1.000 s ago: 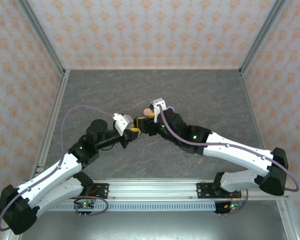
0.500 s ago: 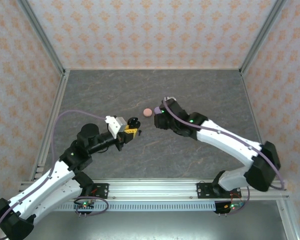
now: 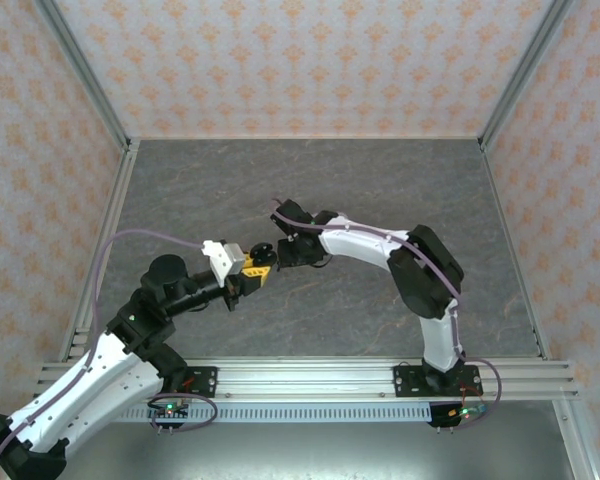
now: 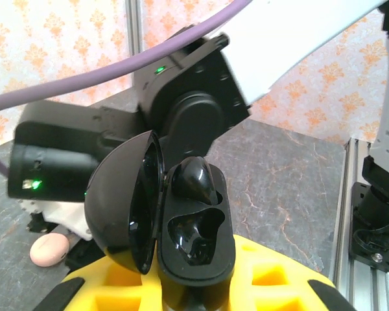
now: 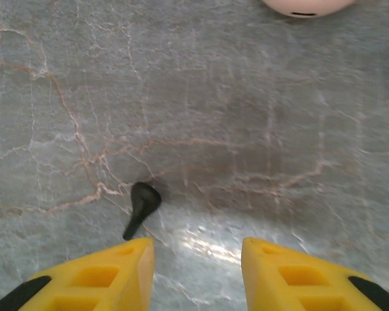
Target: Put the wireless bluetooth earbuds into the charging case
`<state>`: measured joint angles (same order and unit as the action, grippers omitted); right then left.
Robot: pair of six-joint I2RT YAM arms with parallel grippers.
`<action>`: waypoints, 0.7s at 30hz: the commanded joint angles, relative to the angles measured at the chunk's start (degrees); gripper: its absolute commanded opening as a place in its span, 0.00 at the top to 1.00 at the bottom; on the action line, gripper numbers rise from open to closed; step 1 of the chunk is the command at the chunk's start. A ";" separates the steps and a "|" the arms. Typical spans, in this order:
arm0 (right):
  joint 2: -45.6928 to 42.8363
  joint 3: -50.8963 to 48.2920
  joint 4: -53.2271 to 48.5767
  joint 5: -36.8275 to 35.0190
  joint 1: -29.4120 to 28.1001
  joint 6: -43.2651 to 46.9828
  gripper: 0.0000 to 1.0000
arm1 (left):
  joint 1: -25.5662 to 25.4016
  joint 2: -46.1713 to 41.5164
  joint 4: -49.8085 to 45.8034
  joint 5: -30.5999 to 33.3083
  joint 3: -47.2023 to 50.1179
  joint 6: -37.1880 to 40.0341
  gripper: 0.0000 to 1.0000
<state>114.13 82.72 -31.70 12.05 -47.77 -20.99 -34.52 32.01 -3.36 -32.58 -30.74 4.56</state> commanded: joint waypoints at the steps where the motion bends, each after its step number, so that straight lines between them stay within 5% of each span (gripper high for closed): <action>1: 2.93 3.54 -1.19 1.20 -0.67 0.11 0.61 | -0.37 -1.20 -0.15 -1.44 -1.34 1.16 1.00; 21: 11.12 10.46 -5.88 -0.72 -2.94 1.58 0.77 | -0.37 -0.61 -0.89 -0.82 -1.63 1.95 1.00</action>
<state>123.72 92.49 -34.72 11.94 -50.11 -19.86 -34.52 31.53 -3.66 -32.60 -30.74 5.06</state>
